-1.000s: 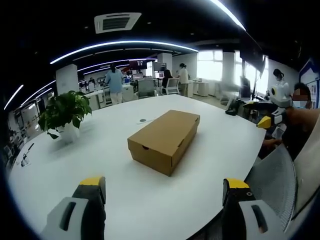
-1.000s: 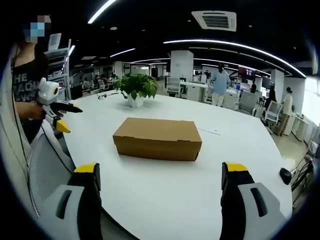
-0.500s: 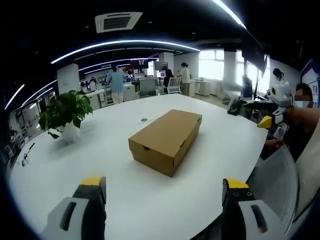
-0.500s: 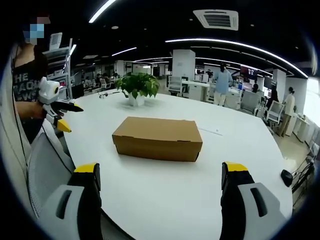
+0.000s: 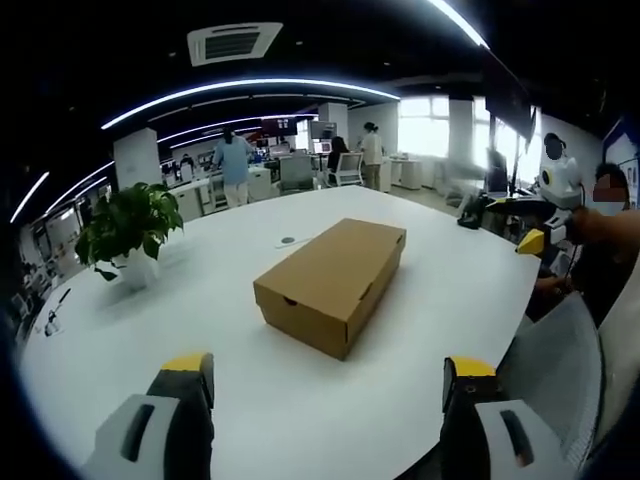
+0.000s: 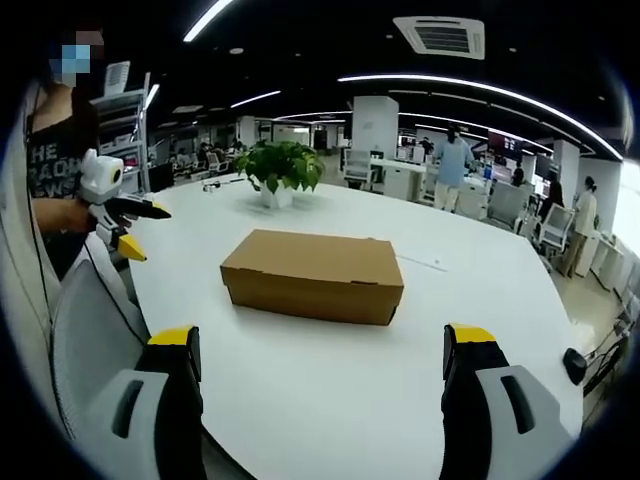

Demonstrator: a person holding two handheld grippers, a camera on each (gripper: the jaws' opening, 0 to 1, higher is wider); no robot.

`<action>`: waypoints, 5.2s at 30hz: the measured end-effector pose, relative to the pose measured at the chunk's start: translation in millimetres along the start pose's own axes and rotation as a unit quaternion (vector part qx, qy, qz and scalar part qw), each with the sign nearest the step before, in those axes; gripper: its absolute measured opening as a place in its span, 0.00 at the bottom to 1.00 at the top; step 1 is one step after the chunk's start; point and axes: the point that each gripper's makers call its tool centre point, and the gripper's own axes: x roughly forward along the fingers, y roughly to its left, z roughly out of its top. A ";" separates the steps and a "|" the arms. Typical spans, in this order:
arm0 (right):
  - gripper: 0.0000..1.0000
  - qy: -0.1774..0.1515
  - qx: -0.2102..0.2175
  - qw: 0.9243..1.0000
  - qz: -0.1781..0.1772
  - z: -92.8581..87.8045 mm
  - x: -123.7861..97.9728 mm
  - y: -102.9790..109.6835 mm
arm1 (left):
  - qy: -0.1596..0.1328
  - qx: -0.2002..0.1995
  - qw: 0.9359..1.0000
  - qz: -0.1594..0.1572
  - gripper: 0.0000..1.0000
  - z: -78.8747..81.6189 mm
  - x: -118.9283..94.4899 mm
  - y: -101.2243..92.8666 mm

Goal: Operate the shoe box by opening the lid, removing the specified soft item, and placing it in the target area until the item is outside and the box remains undamaged.

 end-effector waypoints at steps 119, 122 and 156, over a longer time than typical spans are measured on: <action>0.55 0.104 -0.147 0.970 0.162 -28.4 175.7 -87.0 | 0.039 -0.061 0.994 0.078 0.57 -14.6 133.2 -11.2; 0.55 0.108 -0.146 0.970 0.162 -29.6 179.1 -89.3 | 0.043 -0.064 0.994 0.081 0.56 -16.1 138.2 -11.3; 0.42 0.124 -0.126 0.969 0.171 -36.4 193.7 -85.3 | 0.051 -0.085 0.990 0.102 0.49 -21.3 148.8 -7.2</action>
